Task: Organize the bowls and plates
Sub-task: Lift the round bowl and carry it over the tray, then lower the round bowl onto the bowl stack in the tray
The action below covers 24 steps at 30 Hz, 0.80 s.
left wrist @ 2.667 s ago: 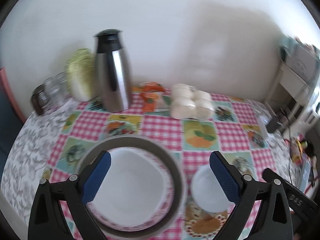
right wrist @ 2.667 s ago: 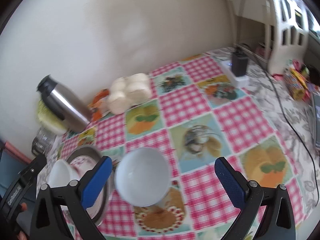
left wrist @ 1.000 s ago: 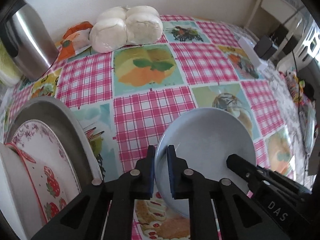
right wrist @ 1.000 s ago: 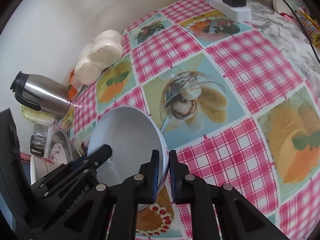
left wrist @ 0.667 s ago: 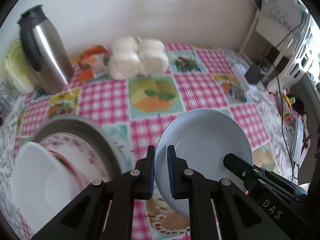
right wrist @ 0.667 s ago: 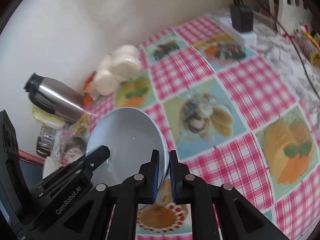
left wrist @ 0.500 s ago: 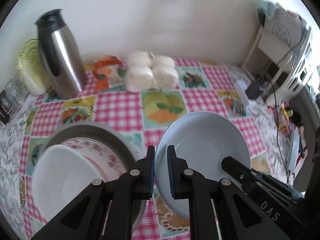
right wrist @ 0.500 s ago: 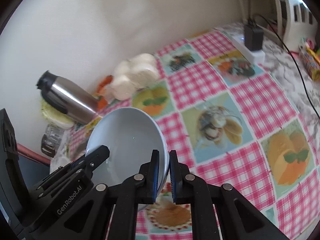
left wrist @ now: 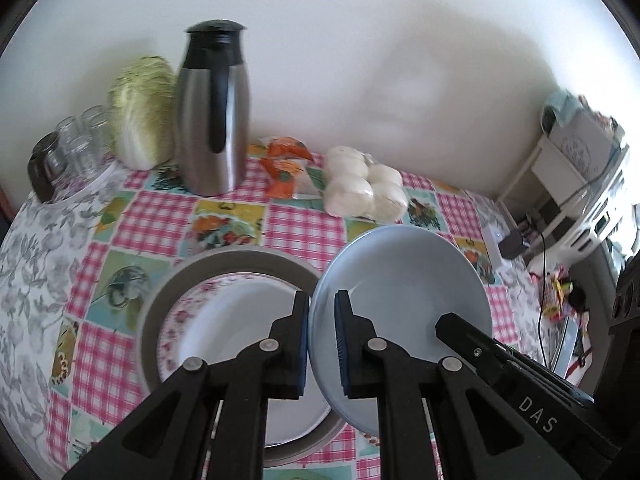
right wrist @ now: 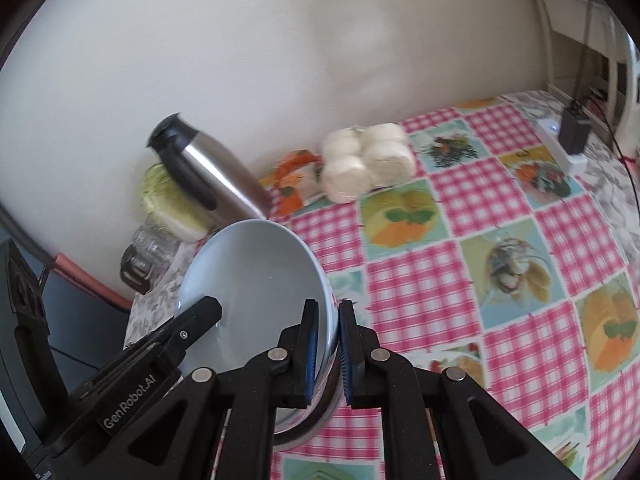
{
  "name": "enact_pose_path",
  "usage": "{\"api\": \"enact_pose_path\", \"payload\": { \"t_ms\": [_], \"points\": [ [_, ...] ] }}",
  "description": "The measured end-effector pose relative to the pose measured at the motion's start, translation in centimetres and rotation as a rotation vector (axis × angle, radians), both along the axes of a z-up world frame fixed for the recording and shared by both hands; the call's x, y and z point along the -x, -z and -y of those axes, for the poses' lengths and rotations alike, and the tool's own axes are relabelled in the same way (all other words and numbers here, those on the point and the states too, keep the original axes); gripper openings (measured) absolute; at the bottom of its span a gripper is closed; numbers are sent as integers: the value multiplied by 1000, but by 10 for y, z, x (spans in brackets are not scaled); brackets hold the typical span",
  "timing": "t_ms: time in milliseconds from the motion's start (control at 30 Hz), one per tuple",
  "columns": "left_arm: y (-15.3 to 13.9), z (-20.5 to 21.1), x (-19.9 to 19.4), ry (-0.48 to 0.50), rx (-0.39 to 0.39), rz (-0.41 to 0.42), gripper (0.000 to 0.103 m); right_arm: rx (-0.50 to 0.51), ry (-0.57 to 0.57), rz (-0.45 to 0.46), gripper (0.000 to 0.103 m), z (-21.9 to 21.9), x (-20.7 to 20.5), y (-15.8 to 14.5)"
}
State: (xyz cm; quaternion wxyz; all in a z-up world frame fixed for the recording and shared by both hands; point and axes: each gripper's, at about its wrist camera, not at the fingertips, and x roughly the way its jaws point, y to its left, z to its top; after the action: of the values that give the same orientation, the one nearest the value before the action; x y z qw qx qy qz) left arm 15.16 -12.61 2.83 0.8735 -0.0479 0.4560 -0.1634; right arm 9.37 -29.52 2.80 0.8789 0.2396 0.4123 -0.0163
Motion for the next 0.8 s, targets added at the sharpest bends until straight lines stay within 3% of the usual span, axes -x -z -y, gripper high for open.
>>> {"api": "enact_pose_path", "payload": {
  "t_ms": [367,800],
  "points": [
    [11,-52,-5,-77,45,-45,12,43,-86,-10,11,-52,-13,2],
    [32,-69,-15,-114,69,-111,12,78,-126,-95,14,-75,-26,30]
  ]
}}
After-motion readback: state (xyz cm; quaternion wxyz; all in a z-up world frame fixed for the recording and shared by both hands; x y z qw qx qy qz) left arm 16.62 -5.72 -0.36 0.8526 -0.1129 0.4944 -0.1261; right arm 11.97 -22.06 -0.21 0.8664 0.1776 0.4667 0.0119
